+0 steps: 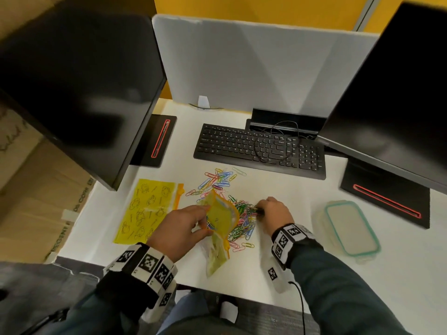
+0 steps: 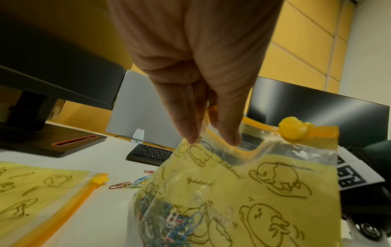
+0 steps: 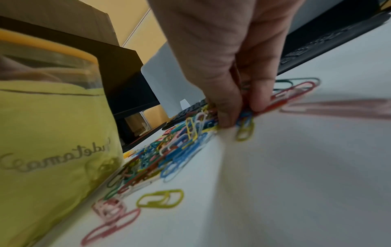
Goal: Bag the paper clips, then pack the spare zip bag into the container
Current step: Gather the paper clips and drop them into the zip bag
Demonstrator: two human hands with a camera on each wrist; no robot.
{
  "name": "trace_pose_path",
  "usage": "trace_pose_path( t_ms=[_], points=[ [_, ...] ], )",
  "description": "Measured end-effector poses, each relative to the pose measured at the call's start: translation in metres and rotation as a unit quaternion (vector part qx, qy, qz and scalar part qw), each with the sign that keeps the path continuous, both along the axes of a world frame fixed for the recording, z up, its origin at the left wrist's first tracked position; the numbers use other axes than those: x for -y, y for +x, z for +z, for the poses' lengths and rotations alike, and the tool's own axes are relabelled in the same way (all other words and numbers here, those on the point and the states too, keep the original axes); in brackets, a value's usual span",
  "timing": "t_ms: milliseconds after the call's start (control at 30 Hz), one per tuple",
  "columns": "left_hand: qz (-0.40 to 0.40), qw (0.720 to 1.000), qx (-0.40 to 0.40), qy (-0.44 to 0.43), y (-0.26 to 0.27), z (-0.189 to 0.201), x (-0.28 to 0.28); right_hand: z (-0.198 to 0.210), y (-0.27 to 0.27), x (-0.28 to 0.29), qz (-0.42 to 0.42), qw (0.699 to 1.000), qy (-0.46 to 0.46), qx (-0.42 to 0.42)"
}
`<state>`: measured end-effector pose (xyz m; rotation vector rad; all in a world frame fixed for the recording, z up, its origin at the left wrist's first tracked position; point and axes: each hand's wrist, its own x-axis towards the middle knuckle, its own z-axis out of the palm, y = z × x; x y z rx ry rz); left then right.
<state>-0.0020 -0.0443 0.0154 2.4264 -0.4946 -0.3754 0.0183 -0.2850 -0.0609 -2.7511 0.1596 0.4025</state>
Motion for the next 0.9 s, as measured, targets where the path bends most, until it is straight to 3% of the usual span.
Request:
trace_pose_path(
  t_ms=[167, 300, 367, 500, 567, 633, 767, 900],
  points=[
    [0.003, 1.0, -0.002, -0.001, 0.003, -0.001, 0.003, 0.005, -0.009, 0.005, -0.046, 0.997, 0.041, 0.044],
    [-0.008, 1.0, -0.003, -0.004, 0.005, -0.001, 0.008, 0.031, -0.015, 0.007, -0.138, 0.973, 0.147, 0.109],
    [-0.011, 1.0, -0.005, -0.003, 0.006, -0.001, 0.01, 0.051, -0.017, 0.004, -0.187, 0.941, 0.255, 0.12],
    [-0.008, 1.0, -0.009, 0.002, 0.007, -0.001, 0.014, 0.092, -0.025, -0.016, -0.206, 0.835, 0.494, 0.126],
    [-0.005, 1.0, -0.008, 0.004, 0.008, -0.002, 0.015, 0.098, -0.027, -0.029, -0.19, 0.816, 0.537, 0.099],
    [-0.004, 1.0, -0.008, 0.002, 0.008, -0.001, 0.016, 0.092, -0.029, -0.039, -0.169, 0.838, 0.514, 0.07],
    [-0.004, 1.0, -0.003, -0.008, 0.008, -0.001, 0.018, 0.078, -0.029, -0.047, -0.096, 0.916, 0.387, 0.04],
    [0.003, 1.0, -0.006, -0.01, 0.008, -0.001, 0.017, 0.068, -0.025, -0.027, -0.145, 0.929, 0.329, 0.092]
  ],
)
